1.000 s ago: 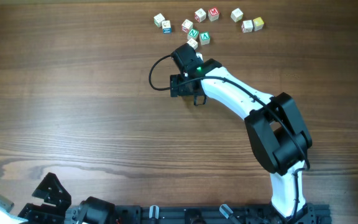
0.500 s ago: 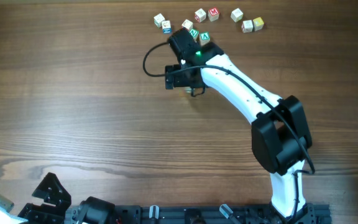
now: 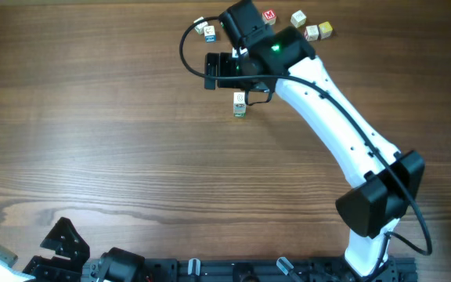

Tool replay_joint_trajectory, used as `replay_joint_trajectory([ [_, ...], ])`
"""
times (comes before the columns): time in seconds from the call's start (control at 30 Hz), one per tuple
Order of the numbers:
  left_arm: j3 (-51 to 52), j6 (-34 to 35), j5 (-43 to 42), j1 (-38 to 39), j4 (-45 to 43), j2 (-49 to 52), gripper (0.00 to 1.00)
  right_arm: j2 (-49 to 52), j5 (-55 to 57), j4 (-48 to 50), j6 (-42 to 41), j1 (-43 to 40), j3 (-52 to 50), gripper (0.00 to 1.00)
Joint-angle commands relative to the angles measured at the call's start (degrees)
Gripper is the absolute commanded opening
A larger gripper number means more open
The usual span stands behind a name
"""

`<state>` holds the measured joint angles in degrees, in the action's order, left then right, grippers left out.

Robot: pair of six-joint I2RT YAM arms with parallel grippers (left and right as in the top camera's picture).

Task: Form a tower

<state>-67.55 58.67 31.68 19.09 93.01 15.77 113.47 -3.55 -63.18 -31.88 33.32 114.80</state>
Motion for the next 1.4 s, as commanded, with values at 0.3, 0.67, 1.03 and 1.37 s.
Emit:
replay_joint_trajectory([
  [0.3,0.2,0.5,0.8,-0.3,-0.1,-0.3,1.0,-0.3,-5.9,6.1,3.2,-2.2,0.9,0.99],
  [0.67,0.2,0.5,0.8,-0.4,-0.1,-0.3,1.0,10.3,-1.3,2.0,-0.2,-3.2,1.4,1.0],
  [1.03,0.2,0.5,0.8,-0.3,-0.1,-0.3,1.0,15.8,0.2,-0.6,-1.6,-3.7,1.3,1.0],
  [1.37,0.2,0.5,0.8,-0.3,-0.1,-0.3,1.0,17.6,0.4,-0.9,-1.5,-3.7,1.0,0.99],
])
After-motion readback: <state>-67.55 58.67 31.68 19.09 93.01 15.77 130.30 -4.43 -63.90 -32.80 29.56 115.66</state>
